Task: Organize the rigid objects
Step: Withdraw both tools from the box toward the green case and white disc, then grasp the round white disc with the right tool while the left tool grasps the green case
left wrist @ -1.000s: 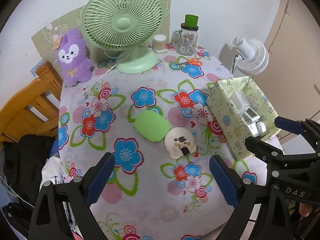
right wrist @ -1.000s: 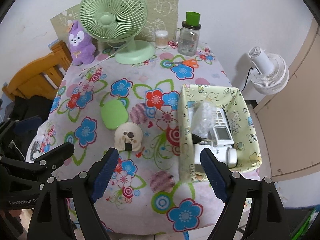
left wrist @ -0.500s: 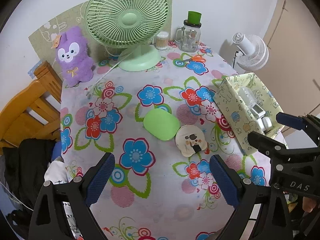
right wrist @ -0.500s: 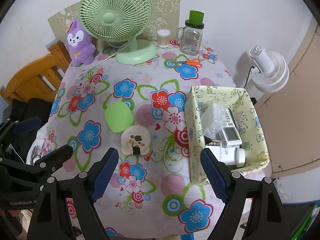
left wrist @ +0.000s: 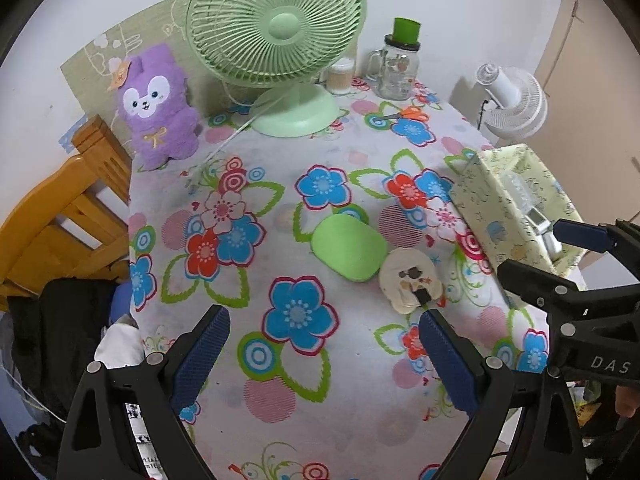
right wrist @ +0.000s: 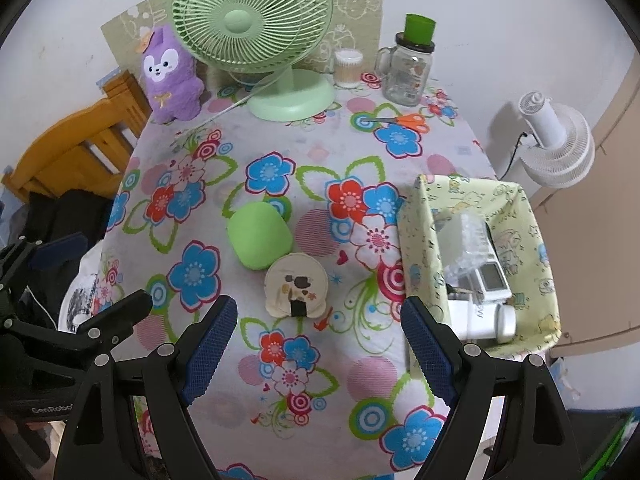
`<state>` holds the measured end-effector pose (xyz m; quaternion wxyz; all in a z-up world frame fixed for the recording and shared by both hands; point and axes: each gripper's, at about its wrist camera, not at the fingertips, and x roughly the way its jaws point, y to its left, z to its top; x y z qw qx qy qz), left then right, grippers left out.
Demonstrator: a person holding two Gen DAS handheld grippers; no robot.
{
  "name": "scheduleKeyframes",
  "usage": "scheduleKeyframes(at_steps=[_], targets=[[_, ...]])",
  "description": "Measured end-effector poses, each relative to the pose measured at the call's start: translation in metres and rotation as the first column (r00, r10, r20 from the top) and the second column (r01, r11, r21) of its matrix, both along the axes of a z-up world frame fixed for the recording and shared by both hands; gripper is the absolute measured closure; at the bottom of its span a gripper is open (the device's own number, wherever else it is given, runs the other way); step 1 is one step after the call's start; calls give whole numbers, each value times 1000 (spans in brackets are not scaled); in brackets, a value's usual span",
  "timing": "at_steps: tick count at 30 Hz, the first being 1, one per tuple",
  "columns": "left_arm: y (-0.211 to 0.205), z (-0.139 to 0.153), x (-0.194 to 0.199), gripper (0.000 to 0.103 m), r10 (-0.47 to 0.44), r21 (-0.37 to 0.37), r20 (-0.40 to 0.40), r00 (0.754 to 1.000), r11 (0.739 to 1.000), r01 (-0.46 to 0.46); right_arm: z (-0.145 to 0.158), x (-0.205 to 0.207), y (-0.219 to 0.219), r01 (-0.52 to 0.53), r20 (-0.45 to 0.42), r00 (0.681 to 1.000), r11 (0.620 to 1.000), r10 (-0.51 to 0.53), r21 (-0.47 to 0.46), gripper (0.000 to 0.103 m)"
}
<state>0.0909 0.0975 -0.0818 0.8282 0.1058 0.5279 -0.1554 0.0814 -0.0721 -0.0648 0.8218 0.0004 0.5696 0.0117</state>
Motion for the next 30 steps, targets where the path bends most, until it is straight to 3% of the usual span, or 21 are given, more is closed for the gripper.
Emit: scheduleKeyframes(at_steps=[15, 30], targets=[[16, -23, 26, 6, 37, 4, -56, 998, 999, -37, -28, 32, 14, -6, -50, 999, 1000, 6, 13, 17], [27, -60, 42, 7, 36, 54, -122, 992, 998, -30, -68, 45, 29, -1, -123, 992, 1000, 0, -12, 17]])
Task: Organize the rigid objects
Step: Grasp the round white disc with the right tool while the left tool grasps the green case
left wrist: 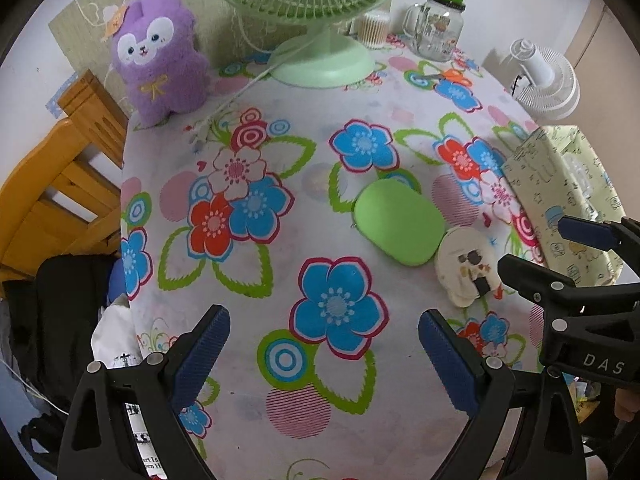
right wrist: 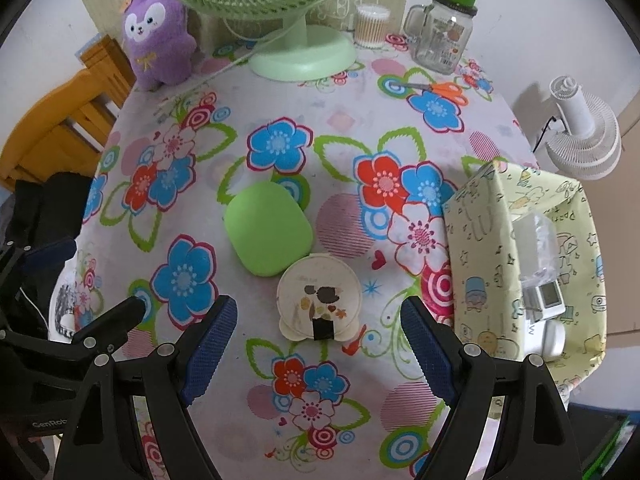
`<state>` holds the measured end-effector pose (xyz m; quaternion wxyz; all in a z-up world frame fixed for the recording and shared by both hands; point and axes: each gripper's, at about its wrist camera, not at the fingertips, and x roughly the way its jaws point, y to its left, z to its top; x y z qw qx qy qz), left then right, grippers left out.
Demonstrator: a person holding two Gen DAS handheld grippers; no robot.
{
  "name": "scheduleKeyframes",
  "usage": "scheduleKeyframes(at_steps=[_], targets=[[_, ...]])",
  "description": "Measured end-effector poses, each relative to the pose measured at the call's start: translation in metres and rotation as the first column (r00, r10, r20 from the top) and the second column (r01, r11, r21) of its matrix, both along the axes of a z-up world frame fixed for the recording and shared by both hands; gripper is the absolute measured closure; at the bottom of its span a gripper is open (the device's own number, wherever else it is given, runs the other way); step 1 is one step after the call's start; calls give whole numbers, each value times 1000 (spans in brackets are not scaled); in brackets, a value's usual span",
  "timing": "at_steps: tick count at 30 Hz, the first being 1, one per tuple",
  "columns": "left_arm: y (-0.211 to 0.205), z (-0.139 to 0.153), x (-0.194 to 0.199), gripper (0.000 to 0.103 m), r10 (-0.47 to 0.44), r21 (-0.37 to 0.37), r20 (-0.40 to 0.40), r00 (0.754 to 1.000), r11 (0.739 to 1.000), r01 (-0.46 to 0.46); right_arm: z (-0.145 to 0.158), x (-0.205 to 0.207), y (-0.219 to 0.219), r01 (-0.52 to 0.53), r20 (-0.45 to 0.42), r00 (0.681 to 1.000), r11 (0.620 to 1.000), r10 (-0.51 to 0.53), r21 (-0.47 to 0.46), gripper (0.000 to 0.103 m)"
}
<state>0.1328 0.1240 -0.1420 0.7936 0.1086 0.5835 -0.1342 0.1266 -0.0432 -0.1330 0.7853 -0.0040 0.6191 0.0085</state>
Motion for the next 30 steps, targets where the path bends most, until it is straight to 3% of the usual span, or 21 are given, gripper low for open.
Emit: scheduleKeyframes(at_steps=[13, 30], targets=[[4, -35, 6, 7, -15, 32, -59, 998, 999, 17, -44, 4, 3, 33, -71, 997, 999, -33, -5, 17], [-1, -63, 18, 7, -44, -3, -111, 993, 999, 44, -88, 12, 3, 27, -149, 988, 999, -33, -42, 17]])
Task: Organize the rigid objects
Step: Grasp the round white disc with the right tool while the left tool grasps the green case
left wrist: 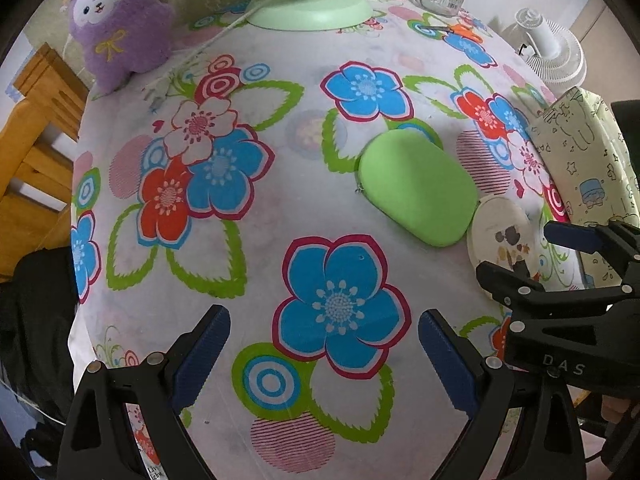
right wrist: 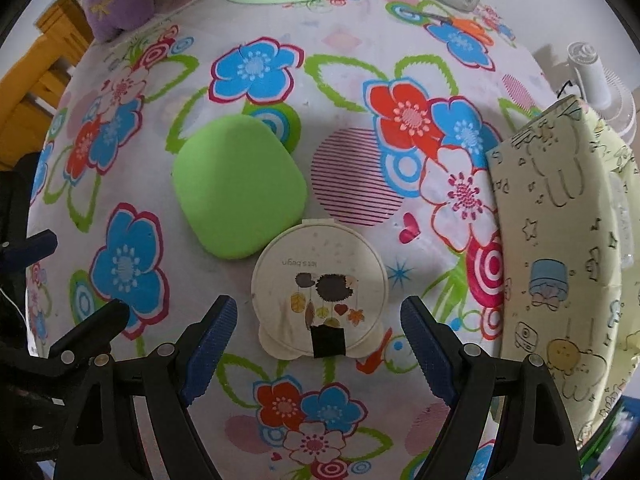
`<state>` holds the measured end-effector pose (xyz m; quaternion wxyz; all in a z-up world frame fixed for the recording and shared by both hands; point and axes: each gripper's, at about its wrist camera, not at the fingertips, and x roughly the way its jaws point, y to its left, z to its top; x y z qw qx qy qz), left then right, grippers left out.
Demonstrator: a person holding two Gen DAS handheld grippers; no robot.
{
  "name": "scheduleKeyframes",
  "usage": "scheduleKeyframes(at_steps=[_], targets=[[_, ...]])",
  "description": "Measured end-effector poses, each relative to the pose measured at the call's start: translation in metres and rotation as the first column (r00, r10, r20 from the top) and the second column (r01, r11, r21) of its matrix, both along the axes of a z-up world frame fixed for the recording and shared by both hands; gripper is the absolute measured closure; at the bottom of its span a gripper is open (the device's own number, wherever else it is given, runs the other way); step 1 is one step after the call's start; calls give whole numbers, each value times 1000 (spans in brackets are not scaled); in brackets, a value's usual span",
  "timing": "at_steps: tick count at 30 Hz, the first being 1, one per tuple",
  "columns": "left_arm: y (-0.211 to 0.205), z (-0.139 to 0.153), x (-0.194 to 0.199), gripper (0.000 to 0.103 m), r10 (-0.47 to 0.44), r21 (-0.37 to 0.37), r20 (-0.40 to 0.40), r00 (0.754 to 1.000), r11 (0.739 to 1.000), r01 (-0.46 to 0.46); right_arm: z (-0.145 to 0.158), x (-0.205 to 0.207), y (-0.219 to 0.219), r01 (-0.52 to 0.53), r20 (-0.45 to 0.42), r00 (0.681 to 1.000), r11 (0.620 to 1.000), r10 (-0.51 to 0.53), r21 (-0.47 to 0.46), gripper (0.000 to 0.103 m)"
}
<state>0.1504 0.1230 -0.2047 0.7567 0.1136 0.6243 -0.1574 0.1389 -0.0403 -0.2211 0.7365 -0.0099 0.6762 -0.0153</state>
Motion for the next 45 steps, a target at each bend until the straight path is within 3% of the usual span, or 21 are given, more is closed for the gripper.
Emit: scheduleKeyframes(at_steps=[15, 17, 27, 34, 45], targets=[[-11, -9, 16, 7, -20, 0, -28, 999, 1000, 20, -22, 6, -10, 39, -45, 998, 999, -38, 21, 18], [-13, -10, 19, 7, -24, 5, -31, 999, 1000, 25, -20, 7, -7, 25, -28, 999, 1000, -24, 13, 26], [-34, -11, 40, 7, -48, -8, -34, 998, 999, 48, 3, 18, -18, 20, 1, 1000, 1000, -20, -19, 27], [-62, -18, 52, 7, -100, -17, -45, 994, 995, 99, 17, 36, -34, 21, 32, 999, 999, -20, -25, 27], [-114, -34, 75, 7, -243, -3, -41, 969, 970, 243, 2, 50, -41, -12, 21, 1000, 1000, 12, -3, 27]])
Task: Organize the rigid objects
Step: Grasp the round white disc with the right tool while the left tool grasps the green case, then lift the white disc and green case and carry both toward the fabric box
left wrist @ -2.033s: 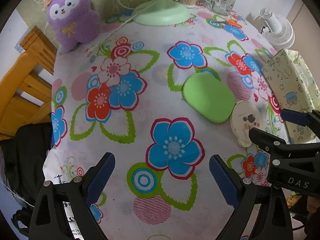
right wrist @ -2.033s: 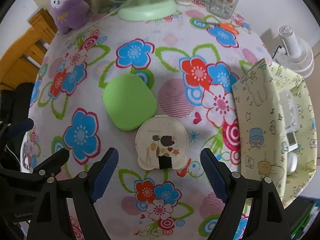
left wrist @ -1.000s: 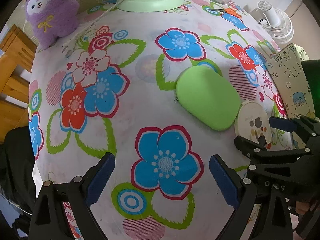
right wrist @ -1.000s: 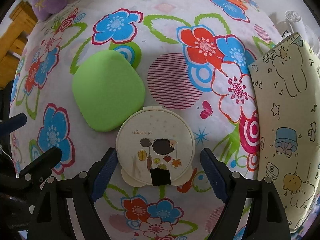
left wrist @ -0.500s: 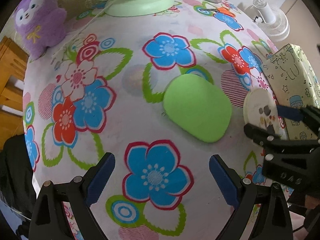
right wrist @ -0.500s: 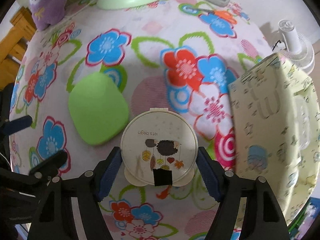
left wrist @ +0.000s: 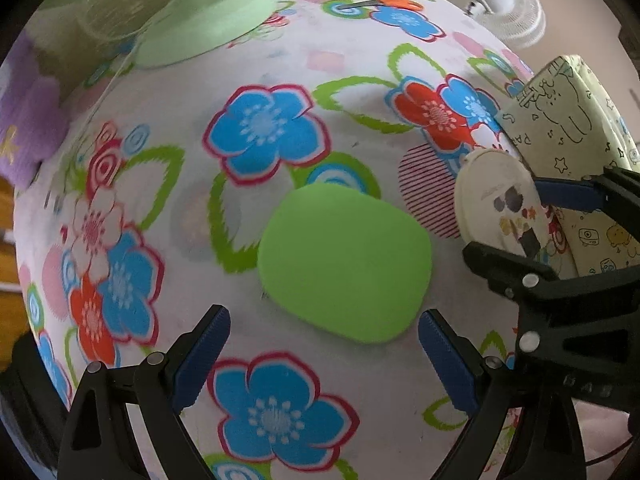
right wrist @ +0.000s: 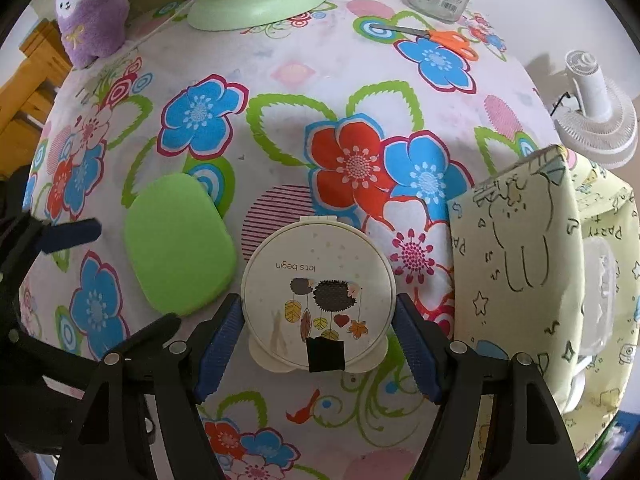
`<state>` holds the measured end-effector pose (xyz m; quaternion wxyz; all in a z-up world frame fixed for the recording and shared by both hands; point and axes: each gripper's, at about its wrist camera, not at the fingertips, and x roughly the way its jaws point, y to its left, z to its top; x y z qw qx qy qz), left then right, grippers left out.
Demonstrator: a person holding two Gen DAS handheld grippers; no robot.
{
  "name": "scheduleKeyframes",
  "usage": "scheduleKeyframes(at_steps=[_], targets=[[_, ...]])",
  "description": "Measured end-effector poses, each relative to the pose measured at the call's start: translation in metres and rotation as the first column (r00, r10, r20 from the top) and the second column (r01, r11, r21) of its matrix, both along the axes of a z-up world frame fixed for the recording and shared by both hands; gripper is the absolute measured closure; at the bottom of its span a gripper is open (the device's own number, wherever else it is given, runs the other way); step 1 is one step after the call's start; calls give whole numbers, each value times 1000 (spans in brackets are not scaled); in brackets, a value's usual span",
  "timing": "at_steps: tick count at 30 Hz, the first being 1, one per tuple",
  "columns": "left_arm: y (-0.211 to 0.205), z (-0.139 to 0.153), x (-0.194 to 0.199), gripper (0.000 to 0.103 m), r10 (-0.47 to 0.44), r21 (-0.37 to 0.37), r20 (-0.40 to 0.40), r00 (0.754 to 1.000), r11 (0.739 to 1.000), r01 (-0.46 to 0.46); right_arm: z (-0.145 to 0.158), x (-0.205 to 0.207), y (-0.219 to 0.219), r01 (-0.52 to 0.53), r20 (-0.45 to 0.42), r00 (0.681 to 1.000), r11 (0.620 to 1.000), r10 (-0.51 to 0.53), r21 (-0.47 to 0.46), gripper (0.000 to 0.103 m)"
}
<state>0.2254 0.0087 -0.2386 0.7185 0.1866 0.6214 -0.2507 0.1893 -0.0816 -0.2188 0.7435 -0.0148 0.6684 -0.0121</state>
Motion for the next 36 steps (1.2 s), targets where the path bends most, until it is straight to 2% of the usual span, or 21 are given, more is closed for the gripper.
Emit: scheduleKeyframes(at_steps=[6, 7, 13, 19, 24, 33, 36], targets=[[-24, -10, 10, 7, -101, 6, -8, 995, 995, 101, -6, 8, -9, -11, 0, 1000, 1000, 11, 15, 27], [-27, -13, 11, 4, -115, 4, -15, 993, 993, 115, -7, 9, -11, -10, -1, 1000, 1000, 10, 17, 27], [-61, -22, 18, 0, -192, 37, 28, 981, 981, 191, -9, -1, -10, -5, -7, 1000, 1000, 5, 24, 27], [-73, -28, 31, 0, -193, 26, 45, 980, 981, 192, -13, -1, -16, 6, -11, 1000, 1000, -5, 28, 27], [-61, -28, 27, 0, -213, 10, 68, 975, 977, 212, -16, -1, -18, 4, -17, 1000, 999, -3, 35, 27], [-74, -26, 20, 0, -241, -3, 108, 964, 970, 243, -17, -1, -17, 13, -20, 1000, 999, -12, 39, 27], [-56, -16, 15, 0, -242, -14, 100, 965, 969, 245, -18, -1, -19, 24, -22, 999, 999, -23, 42, 27]])
